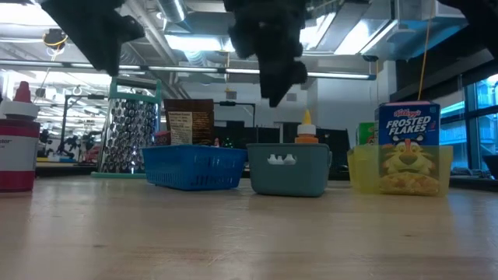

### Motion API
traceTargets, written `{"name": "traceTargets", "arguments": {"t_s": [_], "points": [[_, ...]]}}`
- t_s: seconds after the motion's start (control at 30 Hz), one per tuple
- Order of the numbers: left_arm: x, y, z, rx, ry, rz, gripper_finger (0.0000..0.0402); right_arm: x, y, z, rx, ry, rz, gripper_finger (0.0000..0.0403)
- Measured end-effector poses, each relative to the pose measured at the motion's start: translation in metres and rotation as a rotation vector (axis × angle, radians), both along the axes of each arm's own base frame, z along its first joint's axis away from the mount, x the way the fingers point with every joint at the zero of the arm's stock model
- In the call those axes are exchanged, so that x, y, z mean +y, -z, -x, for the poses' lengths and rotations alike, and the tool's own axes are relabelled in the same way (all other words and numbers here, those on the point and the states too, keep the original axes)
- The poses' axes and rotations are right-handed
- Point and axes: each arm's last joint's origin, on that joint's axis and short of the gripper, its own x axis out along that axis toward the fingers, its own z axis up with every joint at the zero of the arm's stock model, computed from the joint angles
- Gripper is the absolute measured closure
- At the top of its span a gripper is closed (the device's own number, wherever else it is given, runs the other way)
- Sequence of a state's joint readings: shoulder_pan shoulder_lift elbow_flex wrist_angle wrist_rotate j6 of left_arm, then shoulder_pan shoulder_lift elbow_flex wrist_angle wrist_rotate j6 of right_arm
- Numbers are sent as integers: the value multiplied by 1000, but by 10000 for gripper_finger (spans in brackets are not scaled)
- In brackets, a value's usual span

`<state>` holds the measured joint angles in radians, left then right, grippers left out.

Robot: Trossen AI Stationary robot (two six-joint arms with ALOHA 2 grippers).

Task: Pick & Place Kitchen Items
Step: Put the red food coloring bottle into the green bin

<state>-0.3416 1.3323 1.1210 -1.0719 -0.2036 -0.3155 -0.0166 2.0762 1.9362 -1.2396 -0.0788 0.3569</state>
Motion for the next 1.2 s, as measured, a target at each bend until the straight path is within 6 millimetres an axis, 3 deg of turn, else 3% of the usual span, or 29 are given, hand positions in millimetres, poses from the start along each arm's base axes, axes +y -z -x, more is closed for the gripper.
{"name": "traceTargets", "arguments": {"t_s": [0.17, 0.53, 0.8, 0.97, 1.2], "points": [[-4, 1, 6, 91, -36, 164, 286, 12, -15, 0, -18, -29, -1, 224], [-27, -11, 44, 152, -167, 218, 286, 45, -22, 2, -30, -109, -2, 224], [-43, -12, 65, 66, -178, 48, 288, 73, -21, 8, 1, -146, -11, 224], [-43, 0, 70, 37, -207, -39, 288, 97, -20, 22, 99, -163, -5, 224], [-38, 22, 75, 55, -307, -94, 285, 132, -20, 28, 62, -223, -10, 224]]}}
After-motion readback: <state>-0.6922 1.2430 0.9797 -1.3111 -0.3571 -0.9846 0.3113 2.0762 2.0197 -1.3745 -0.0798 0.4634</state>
